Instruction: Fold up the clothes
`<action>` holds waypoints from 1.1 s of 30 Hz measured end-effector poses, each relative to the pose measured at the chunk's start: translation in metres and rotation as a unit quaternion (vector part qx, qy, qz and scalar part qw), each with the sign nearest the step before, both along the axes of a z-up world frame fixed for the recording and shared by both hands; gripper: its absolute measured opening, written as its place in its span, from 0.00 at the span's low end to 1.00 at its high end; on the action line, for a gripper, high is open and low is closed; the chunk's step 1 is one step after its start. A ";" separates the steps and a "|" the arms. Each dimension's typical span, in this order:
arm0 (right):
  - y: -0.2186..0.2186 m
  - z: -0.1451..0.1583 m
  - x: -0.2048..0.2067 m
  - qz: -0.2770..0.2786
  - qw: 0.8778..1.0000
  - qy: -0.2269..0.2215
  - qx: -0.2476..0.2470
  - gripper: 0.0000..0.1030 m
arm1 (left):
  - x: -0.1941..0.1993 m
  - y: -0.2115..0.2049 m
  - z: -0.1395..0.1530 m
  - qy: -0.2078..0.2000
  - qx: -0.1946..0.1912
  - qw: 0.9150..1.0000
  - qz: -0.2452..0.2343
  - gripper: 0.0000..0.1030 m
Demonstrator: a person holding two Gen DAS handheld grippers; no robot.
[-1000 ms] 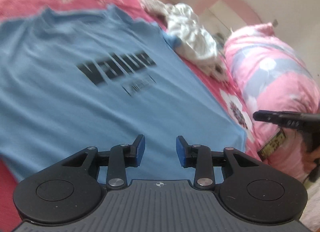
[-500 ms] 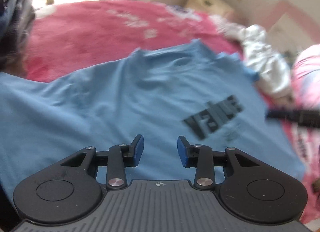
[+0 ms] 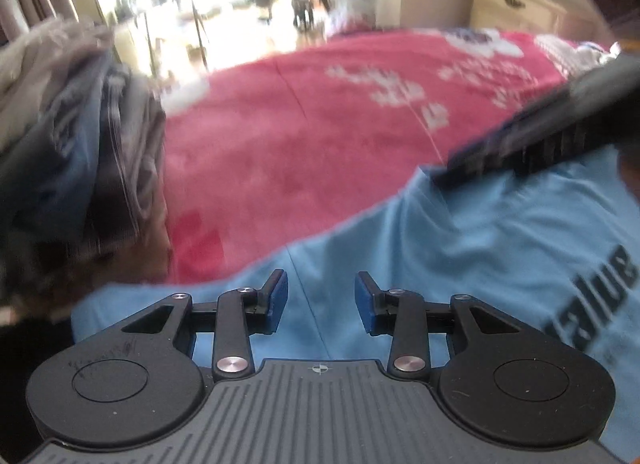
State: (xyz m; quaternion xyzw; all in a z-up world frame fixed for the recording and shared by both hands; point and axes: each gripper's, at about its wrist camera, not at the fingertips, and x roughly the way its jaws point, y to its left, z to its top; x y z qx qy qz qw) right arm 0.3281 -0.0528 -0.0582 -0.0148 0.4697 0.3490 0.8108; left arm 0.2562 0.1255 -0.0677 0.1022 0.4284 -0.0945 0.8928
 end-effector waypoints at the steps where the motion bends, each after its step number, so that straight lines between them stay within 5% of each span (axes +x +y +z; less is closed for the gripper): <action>1: 0.001 -0.007 -0.001 0.008 1.000 -0.003 -0.003 0.34 | 0.002 0.000 -0.004 -0.016 0.005 1.000 0.000 0.36; 8: -0.006 -0.025 -0.015 0.032 0.999 -0.039 -0.004 0.35 | 0.018 0.003 -0.016 -0.005 0.004 1.000 -0.005 0.36; 18: -0.005 -0.050 -0.007 0.044 0.999 -0.027 0.004 0.35 | 0.033 -0.021 -0.044 -0.005 0.049 0.999 -0.021 0.36; 20: -0.004 -0.052 -0.011 0.047 0.998 -0.033 0.005 0.15 | 0.034 -0.021 -0.045 -0.008 0.055 0.998 -0.010 0.36; 24: -0.018 -0.051 -0.013 0.019 0.999 -0.037 0.029 0.06 | 0.036 -0.018 -0.045 -0.007 0.053 0.999 0.013 0.36; 30: -0.042 -0.064 -0.005 -0.043 0.997 0.013 0.057 0.09 | 0.038 -0.012 -0.047 -0.003 0.036 0.999 0.029 0.36; 33: -0.051 -0.053 -0.002 -0.066 0.994 0.018 0.086 0.25 | 0.038 -0.011 -0.046 -0.004 0.032 0.999 0.034 0.37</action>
